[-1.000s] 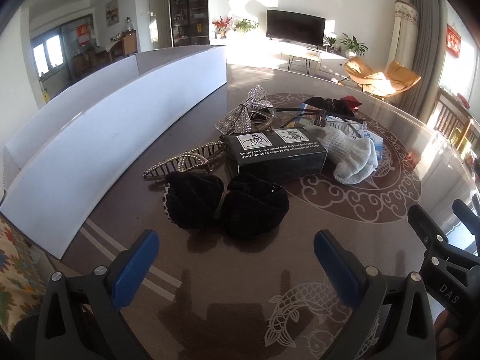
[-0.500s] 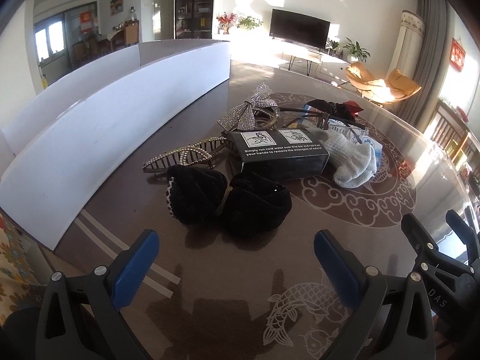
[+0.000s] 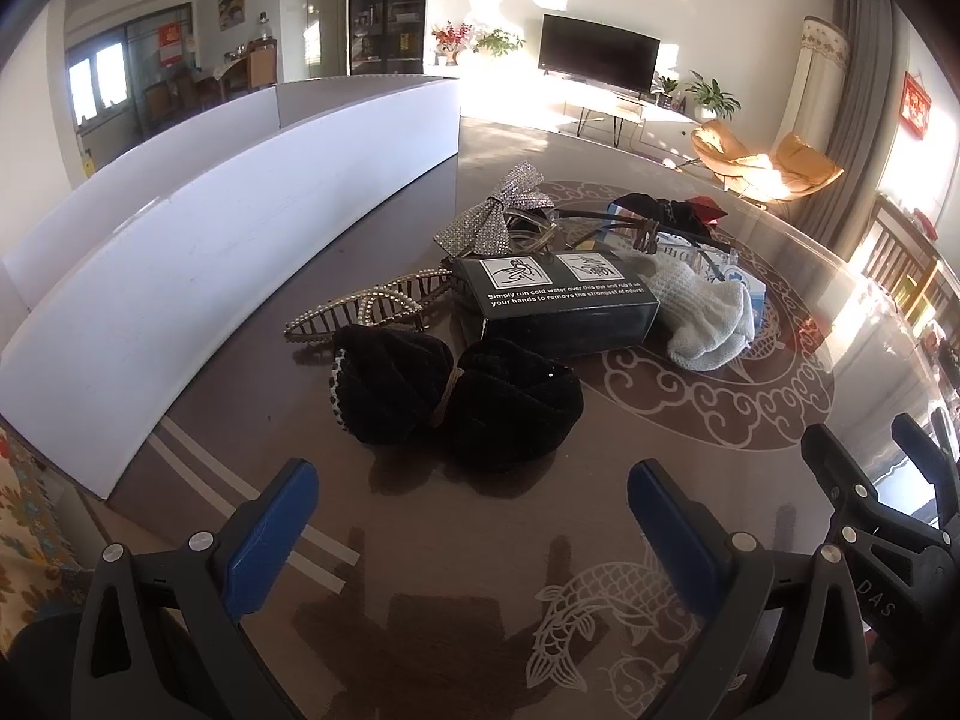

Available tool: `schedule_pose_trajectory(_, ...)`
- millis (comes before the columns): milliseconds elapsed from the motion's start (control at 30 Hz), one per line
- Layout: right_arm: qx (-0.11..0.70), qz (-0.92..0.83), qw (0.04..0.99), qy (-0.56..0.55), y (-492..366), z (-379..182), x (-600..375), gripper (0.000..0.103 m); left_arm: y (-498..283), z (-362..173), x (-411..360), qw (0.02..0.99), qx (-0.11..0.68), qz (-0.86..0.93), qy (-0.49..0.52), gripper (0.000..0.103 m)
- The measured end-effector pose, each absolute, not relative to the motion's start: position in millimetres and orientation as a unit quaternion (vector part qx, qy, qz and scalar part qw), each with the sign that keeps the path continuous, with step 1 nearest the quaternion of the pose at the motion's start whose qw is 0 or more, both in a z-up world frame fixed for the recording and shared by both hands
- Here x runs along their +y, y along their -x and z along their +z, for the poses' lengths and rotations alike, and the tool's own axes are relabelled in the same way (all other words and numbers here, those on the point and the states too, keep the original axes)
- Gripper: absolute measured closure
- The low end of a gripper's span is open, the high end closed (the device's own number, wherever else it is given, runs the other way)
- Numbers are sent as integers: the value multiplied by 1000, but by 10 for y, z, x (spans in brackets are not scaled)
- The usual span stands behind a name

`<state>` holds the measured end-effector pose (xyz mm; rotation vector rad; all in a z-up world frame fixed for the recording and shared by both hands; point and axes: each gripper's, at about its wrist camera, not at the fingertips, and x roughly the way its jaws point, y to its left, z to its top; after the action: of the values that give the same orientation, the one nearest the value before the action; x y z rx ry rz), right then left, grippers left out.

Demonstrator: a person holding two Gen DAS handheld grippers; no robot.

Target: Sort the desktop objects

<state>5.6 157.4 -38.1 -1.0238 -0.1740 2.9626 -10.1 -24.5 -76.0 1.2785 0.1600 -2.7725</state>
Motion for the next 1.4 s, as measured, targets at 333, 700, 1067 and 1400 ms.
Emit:
schedule_pose_trajectory(333,-48,941,5,336,-13,-407,1601,0,102,-768,-248,41,55,-905,-419,0)
schedule_pose_trajectory(700,-47,940,5,338,3,-421,1606,0,141,-822,-227,44,52,-899,-432,0)
schedule_pose_trajectory(1067,-46,939,5,340,5,-434,1616,0,174,-868,-225,43,53,-894,-444,0)
schedule_pose_trajectory(1400,-46,937,6,346,29,-456,1613,0,200,-917,-258,41,63,-887,-456,0)
